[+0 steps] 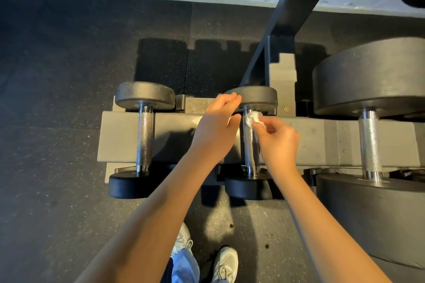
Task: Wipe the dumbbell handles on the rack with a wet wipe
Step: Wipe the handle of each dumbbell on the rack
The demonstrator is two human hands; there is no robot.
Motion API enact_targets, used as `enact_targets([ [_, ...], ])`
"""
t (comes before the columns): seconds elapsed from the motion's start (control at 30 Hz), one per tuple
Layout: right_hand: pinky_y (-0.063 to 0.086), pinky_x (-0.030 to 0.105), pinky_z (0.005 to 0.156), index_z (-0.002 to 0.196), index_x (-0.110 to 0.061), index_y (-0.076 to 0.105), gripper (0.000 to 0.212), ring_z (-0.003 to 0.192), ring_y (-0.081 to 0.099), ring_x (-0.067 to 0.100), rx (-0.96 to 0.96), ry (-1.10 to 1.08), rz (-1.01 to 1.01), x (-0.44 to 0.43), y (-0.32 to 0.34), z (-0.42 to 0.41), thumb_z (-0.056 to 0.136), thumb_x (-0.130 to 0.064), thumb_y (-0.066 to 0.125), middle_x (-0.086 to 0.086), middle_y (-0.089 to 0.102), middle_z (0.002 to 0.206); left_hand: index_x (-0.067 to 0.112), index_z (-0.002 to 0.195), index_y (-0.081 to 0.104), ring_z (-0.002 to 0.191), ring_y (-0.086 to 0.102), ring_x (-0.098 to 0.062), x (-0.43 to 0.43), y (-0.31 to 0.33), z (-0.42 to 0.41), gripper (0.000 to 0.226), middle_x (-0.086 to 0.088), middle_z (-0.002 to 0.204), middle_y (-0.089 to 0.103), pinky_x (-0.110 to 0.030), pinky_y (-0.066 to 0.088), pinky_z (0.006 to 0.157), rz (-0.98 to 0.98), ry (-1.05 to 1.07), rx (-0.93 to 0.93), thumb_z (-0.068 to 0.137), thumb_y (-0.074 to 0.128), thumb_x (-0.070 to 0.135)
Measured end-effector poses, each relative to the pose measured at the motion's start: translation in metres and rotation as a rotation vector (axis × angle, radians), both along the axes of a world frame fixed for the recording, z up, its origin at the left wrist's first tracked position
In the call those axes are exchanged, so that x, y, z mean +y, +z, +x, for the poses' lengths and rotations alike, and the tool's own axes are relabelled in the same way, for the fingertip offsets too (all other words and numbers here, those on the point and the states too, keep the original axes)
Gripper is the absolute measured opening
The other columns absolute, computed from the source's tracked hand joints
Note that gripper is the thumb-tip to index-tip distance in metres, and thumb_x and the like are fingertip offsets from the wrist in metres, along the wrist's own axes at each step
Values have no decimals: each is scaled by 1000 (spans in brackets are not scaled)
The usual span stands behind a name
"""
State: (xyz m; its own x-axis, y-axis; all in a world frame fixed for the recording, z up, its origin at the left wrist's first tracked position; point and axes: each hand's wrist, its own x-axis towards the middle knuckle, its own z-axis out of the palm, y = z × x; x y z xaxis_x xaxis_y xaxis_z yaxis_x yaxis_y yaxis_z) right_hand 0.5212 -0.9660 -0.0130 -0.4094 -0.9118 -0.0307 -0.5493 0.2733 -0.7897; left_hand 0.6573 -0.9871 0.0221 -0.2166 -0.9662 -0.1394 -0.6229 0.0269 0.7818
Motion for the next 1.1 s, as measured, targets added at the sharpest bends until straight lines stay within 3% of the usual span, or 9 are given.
enact_targets([
  [0.17, 38, -4, 81, 107, -1, 70, 23, 97, 58, 7, 28, 173, 48, 19, -1, -14, 84, -5, 69, 6, 68, 107, 19, 146, 34, 136, 31, -8, -1, 1, 0, 46, 5, 151, 32, -13, 23, 99, -6, -4, -10, 101, 39, 14],
  [0.27, 39, 1, 76, 100, -3, 73, 17, 90, 60, 9, 59, 122, -2, 5, 2, -9, 84, -5, 68, 6, 70, 99, 19, 146, 34, 136, 30, -7, -1, 1, 0, 46, 6, 151, 32, -13, 24, 99, 0, -7, -3, 101, 38, 15],
  [0.37, 45, 12, 75, 100, -6, 73, 15, 82, 60, 9, -46, -6, 5, -15, 4, 0, 87, -7, 65, 2, 69, 91, 20, 146, 34, 137, 30, -8, -1, 0, 1, 46, 7, 151, 32, -15, 24, 101, -1, -7, -11, 101, 39, 15],
  [0.53, 46, 13, 70, 97, -6, 72, 12, 72, 58, 5, -34, 60, 96, 1, 4, -7, 86, -10, 68, 0, 67, 82, 22, 147, 34, 135, 31, -5, -1, -3, 3, 47, 10, 150, 32, -13, 24, 99, 6, 3, -4, 101, 39, 15],
  [0.63, 41, 4, 63, 92, -6, 73, 9, 71, 59, 7, 34, 112, 102, 18, 2, -9, 85, -10, 69, 0, 67, 81, 22, 147, 34, 135, 30, -5, -1, -2, 2, 47, 10, 151, 32, -14, 23, 99, 14, -3, 2, 101, 38, 15],
  [0.77, 38, 4, 58, 88, -7, 71, 6, 65, 55, 5, -2, 34, 122, -10, 5, -4, 87, -10, 66, 3, 67, 77, 21, 146, 35, 135, 31, -6, -2, -2, 3, 46, 9, 150, 33, -18, 25, 104, 9, 0, 13, 100, 37, 14],
  [0.87, 49, 20, 68, 88, -9, 70, 5, 70, 59, 12, -57, 12, 75, -19, 4, -1, 87, -12, 66, 4, 67, 77, 21, 146, 35, 135, 30, -6, -1, -3, 3, 46, 9, 150, 33, -18, 24, 105, 12, 1, 23, 101, 36, 15],
  [0.93, 49, 26, 67, 83, -13, 68, 4, 70, 59, 15, -94, 28, 93, -4, 1, -1, 86, -14, 67, 4, 64, 74, 21, 146, 35, 135, 31, -6, -1, -2, 3, 44, 9, 150, 33, -17, 24, 105, 30, 8, 49, 102, 34, 17],
  [1.1, 37, 11, 50, 69, -6, 60, 19, 56, 45, 11, -38, 102, 239, 48, -3, -15, 84, -11, 69, 8, 55, 64, 19, 145, 37, 134, 32, -6, 0, -2, 4, 43, 8, 149, 35, -17, 25, 106, 38, 21, 86, 102, 33, 18],
])
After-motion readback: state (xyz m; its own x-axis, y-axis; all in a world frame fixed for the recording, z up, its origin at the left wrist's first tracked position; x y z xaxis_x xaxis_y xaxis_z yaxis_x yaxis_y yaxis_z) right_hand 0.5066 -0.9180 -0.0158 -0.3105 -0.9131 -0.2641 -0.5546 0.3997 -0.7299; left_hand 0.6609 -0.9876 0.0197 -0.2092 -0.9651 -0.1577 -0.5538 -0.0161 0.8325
